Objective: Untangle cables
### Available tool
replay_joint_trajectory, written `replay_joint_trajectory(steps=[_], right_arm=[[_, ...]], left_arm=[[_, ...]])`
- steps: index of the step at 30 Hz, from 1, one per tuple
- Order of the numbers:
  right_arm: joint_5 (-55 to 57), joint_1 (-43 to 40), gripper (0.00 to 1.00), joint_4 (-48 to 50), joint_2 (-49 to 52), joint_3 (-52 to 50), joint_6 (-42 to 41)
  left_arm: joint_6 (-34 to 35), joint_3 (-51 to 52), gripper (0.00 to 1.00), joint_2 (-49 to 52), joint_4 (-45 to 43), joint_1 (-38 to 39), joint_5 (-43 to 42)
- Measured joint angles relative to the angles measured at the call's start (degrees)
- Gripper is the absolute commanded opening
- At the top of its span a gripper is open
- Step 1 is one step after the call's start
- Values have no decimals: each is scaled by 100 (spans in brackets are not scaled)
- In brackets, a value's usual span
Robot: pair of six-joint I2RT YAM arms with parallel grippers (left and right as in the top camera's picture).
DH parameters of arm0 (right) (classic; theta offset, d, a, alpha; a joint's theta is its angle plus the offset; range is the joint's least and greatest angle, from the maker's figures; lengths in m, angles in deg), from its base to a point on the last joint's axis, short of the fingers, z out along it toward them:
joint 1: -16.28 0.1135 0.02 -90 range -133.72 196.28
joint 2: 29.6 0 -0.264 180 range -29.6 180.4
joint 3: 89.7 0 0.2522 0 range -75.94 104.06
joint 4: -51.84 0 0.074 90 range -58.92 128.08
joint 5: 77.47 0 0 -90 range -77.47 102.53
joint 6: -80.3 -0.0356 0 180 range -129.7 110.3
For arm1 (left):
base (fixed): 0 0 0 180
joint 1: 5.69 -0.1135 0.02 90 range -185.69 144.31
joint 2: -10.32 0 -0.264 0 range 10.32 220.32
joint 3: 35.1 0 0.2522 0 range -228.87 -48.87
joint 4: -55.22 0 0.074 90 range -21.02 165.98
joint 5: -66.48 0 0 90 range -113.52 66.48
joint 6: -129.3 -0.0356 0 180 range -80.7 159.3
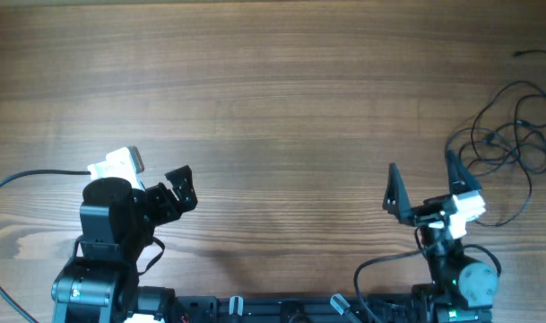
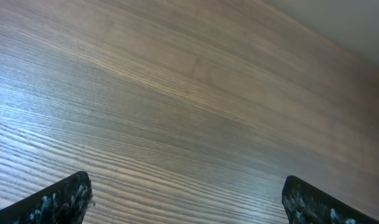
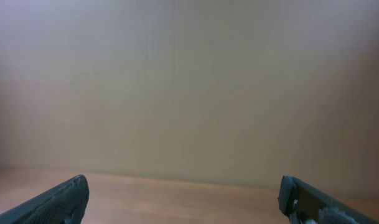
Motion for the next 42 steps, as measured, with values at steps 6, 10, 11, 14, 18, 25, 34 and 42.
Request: replay_joint_trajectory(steps=[6, 10, 11, 14, 18, 25, 34, 42], right_arm=[[42, 0, 100, -1589, -20, -9, 302], [46, 0, 100, -1670, -20, -11, 433], [46, 0, 100, -1670, -20, -11, 433], [48, 0, 100, -1670, -20, -11, 433], [48, 0, 100, -1670, -20, -9, 433], [63, 0, 100, -1670, -20, -11, 433], [63, 0, 100, -1670, -20, -11, 433], [63, 0, 100, -1670, -20, -11, 433]], left_arm=[[0, 2, 100, 0, 0, 0, 0], [0, 2, 100, 0, 0, 0, 0], [-2, 2, 100, 0, 0, 0, 0], [0, 2, 100, 0, 0, 0, 0], [0, 2, 100, 0, 0, 0, 0], [0, 2, 100, 0, 0, 0, 0], [0, 2, 100, 0, 0, 0, 0], [0, 2, 100, 0, 0, 0, 0]])
